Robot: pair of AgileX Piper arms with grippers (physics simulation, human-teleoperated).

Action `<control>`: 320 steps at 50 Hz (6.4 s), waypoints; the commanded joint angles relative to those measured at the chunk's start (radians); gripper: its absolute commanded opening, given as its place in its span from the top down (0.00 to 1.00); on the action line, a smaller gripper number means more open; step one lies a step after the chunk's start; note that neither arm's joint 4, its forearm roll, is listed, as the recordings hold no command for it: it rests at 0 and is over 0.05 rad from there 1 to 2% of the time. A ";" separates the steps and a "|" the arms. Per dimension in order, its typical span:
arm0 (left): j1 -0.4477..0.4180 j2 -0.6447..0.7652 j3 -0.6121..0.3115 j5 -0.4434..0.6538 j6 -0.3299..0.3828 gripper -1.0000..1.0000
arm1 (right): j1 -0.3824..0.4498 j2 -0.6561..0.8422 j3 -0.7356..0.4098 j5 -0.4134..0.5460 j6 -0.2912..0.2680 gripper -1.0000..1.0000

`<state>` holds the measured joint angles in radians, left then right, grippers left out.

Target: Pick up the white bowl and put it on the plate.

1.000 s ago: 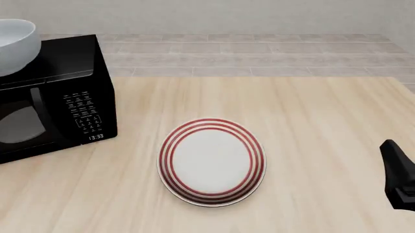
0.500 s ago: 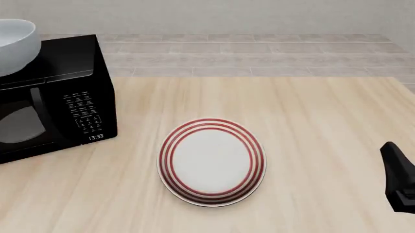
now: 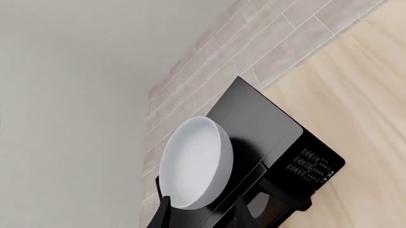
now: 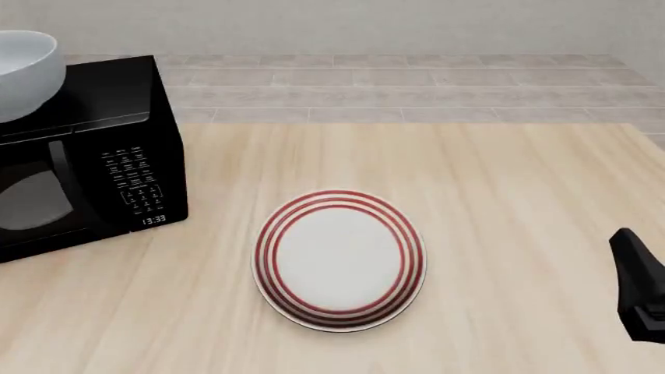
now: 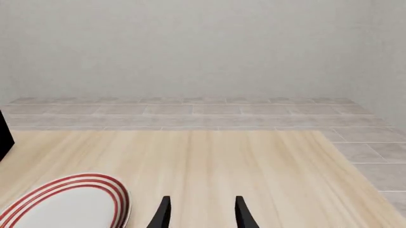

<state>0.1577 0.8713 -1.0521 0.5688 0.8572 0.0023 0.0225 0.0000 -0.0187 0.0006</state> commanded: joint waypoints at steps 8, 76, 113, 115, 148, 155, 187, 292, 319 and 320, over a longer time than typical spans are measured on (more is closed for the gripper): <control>0.029 0.052 0.028 -0.052 0.028 0.00 | -0.001 -0.021 0.000 0.022 0.000 0.00; 0.062 0.225 0.119 -0.252 0.038 0.00 | -0.006 0.160 0.000 -0.159 -0.001 0.00; 0.097 0.312 0.140 -0.341 0.041 0.00 | -0.005 0.160 0.000 -0.159 -0.002 0.00; 0.096 0.314 0.143 -0.343 0.041 0.00 | -0.005 0.160 0.000 -0.159 -0.002 0.00; 0.122 0.378 0.151 -0.401 0.047 0.00 | -0.006 0.160 0.000 -0.159 -0.002 0.00; 0.132 0.397 0.154 -0.416 0.052 0.00 | -0.006 0.160 0.000 -0.159 -0.002 0.00; 0.123 0.373 0.166 -0.399 0.074 1.00 | -0.005 0.159 0.000 -0.159 -0.002 0.00; -0.764 0.106 -0.162 0.119 -0.355 1.00 | -0.006 0.160 0.000 -0.159 -0.002 0.00; -0.877 0.175 -0.114 0.020 -0.399 1.00 | -0.005 0.160 0.000 -0.160 -0.002 0.00; -0.894 0.175 -0.126 0.030 -0.411 1.00 | -0.005 0.160 0.000 -0.159 -0.002 0.00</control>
<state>-0.6952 1.0410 -1.1681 0.6092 0.4652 -0.0018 0.2037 0.0000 -0.1995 -0.0016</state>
